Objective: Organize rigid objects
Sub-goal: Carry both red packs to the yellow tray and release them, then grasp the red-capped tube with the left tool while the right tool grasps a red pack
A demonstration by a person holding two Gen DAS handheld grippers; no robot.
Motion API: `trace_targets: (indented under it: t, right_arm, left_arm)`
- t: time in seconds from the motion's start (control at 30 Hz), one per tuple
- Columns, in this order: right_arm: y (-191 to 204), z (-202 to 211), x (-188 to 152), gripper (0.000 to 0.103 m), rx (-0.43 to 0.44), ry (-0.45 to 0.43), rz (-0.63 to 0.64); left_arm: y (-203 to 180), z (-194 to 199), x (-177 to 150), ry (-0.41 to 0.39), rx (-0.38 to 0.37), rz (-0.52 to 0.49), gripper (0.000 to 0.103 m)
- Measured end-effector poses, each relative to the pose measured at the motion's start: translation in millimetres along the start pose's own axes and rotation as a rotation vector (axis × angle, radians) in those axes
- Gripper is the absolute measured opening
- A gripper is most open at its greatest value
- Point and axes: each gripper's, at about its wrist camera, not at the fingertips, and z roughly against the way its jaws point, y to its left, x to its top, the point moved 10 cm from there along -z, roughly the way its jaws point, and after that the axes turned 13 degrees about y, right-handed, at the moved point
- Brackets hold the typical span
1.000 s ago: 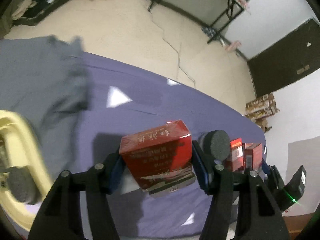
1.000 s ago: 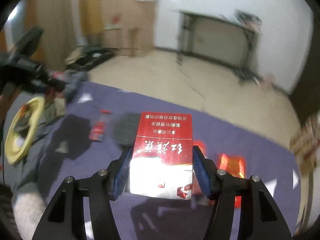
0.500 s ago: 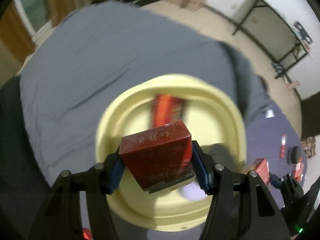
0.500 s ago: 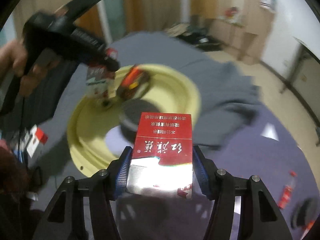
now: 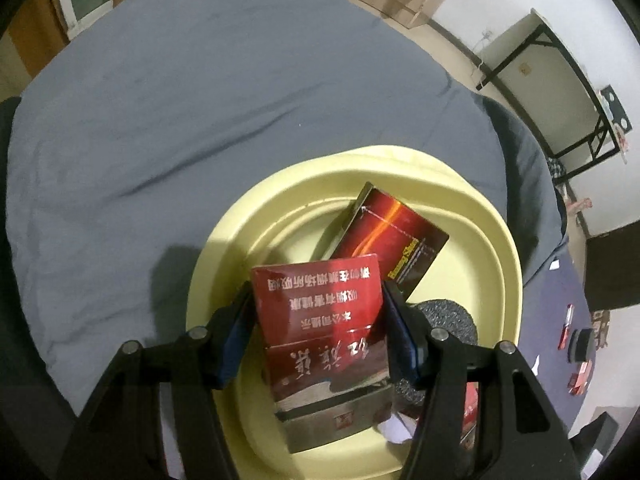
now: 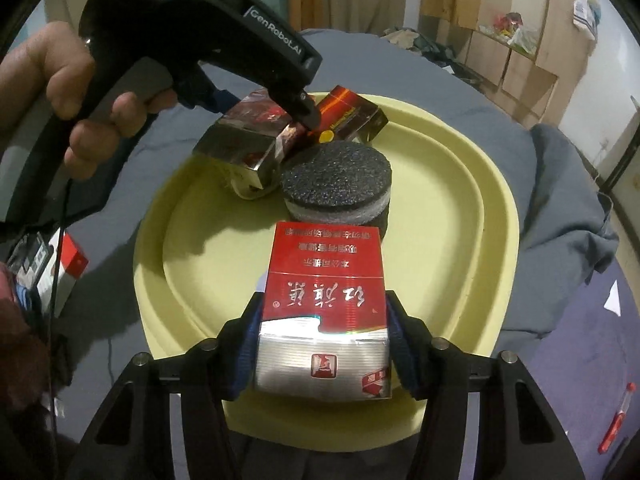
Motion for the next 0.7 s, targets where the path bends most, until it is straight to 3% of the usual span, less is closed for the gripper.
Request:
trace_targets:
  t: [0.07,0.13,0.23,0.33,0.47,0.57,0.7]
  right_arm:
    - [0,2,1,0.064,0.021,-0.014,-0.028]
    - [3,16,3,0.091,0.039,-0.052,-0.044]
    - [-5,57,-6,0.1,0.064,-0.133,-0.094]
    - [-40,96,-30,0.103,0.021,-0.182,-0.174]
    - [-143,160,-116,0.103,-0.182,-0.197,-0.351]
    - [-225,191,-205,0.103,-0.381,-0.113,-0.489]
    - [-304,217,-317,0.103,-0.53,-0.027,-0.687]
  left_arm:
    - [-1,2,1,0.001,-0.016,0.019,0.091]
    - [-5,11,6,-0.031,-0.004,0.035,0.103]
    - [-27,46,7,-0.112,-0.035,-0.004,0.103]
    - [-76,60,0,-0.11,-0.074,-0.084,0.103]
    - [-180,55,-22,-0.077,-0.093,-0.256,0.103]
    - [-263,31,-42,-0.012,-0.142,-0.351,0.103]
    - [-350,-16,-70,0.083,-0.119,-0.439,0.103]
